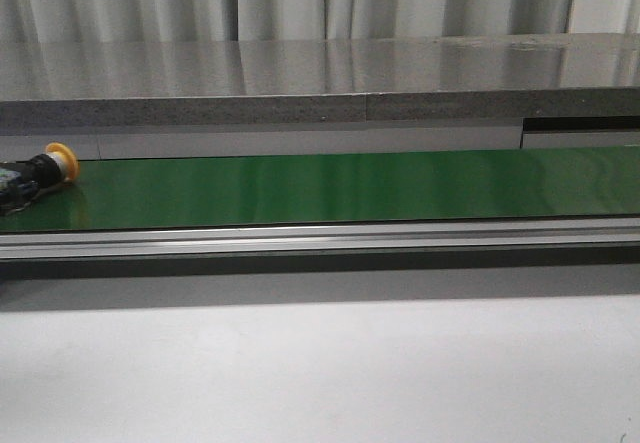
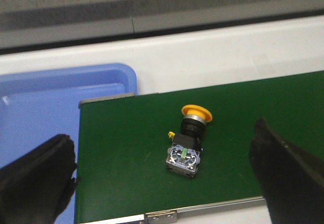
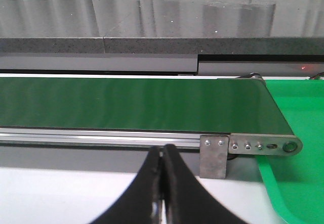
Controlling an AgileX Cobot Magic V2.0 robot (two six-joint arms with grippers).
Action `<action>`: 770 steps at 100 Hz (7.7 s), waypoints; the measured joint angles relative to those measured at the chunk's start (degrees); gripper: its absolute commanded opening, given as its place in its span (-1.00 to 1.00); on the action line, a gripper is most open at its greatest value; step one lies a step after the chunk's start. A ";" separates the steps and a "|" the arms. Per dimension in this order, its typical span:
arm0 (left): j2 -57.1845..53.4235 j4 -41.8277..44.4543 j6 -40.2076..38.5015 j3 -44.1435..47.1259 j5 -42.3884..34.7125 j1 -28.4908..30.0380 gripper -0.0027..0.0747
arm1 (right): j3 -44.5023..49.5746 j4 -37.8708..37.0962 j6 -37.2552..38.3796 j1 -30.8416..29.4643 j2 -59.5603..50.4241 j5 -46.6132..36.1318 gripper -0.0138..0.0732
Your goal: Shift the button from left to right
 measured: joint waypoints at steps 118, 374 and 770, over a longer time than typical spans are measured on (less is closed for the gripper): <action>-39.94 1.36 0.05 31.57 -14.54 -0.80 -0.98 | 0.00 0.00 0.00 0.00 0.00 0.00 -0.84; -39.94 1.36 0.05 31.57 -14.54 -0.80 -0.98 | -40.17 10.98 0.00 0.00 49.03 31.70 0.61; -40.03 1.36 0.05 31.57 -14.54 -0.80 -0.98 | -83.88 -3.57 -1.48 -26.61 112.16 36.07 0.54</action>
